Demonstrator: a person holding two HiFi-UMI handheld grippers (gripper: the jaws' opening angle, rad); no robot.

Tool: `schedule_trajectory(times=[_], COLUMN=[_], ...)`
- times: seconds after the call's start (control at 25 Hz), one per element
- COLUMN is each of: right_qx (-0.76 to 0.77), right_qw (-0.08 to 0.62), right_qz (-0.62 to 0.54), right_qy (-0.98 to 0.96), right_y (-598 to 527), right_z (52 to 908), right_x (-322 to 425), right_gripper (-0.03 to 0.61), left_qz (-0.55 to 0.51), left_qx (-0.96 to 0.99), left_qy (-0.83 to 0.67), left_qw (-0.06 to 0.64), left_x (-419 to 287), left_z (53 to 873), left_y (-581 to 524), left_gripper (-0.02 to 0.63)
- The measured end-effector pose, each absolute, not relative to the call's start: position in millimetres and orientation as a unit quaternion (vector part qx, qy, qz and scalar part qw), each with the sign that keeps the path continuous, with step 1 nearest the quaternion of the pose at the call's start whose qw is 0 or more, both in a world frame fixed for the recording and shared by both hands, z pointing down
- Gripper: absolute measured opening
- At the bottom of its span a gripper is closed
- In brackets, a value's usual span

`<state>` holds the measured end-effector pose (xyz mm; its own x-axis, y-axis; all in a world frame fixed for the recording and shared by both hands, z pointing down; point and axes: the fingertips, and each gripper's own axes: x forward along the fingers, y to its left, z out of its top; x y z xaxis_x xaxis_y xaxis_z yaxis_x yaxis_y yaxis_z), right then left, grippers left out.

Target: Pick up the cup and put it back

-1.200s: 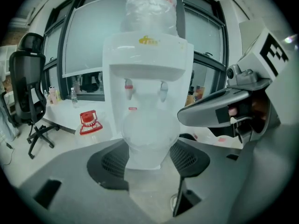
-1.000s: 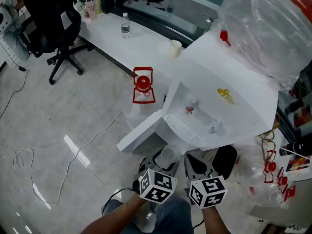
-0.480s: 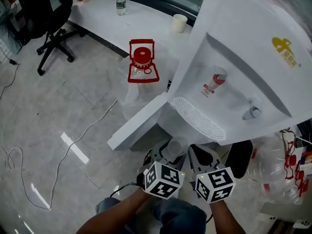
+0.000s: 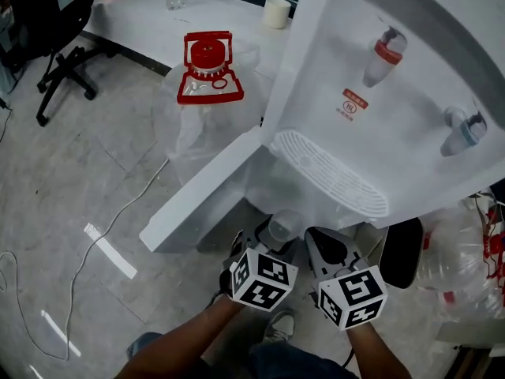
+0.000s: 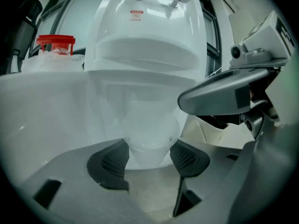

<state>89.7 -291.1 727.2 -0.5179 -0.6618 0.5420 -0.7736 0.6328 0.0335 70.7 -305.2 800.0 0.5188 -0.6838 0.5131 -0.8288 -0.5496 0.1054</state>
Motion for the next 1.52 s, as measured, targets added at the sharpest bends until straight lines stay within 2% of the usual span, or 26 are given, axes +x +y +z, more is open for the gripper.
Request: schedule_trajectory(times=[0.76,1.52], right_qx=[0.452,0.455], right_qw=[0.225,0.255], right_qz=[0.106,0.109], right_qy=[-0.857,-0.846], right_y=[-331,-334], right_z=[797,824], right_x=[121,144], right_gripper=[0.021,0.021], left_qz=[0.227,0.229], left_qx=[0.860,0.864], left_qy=[-0.435,-0.427], left_qw=[0.143,0.135], left_x=[128,158], left_z=[920,965], left_y=[-378,-431], left_gripper=[0.276,0.276])
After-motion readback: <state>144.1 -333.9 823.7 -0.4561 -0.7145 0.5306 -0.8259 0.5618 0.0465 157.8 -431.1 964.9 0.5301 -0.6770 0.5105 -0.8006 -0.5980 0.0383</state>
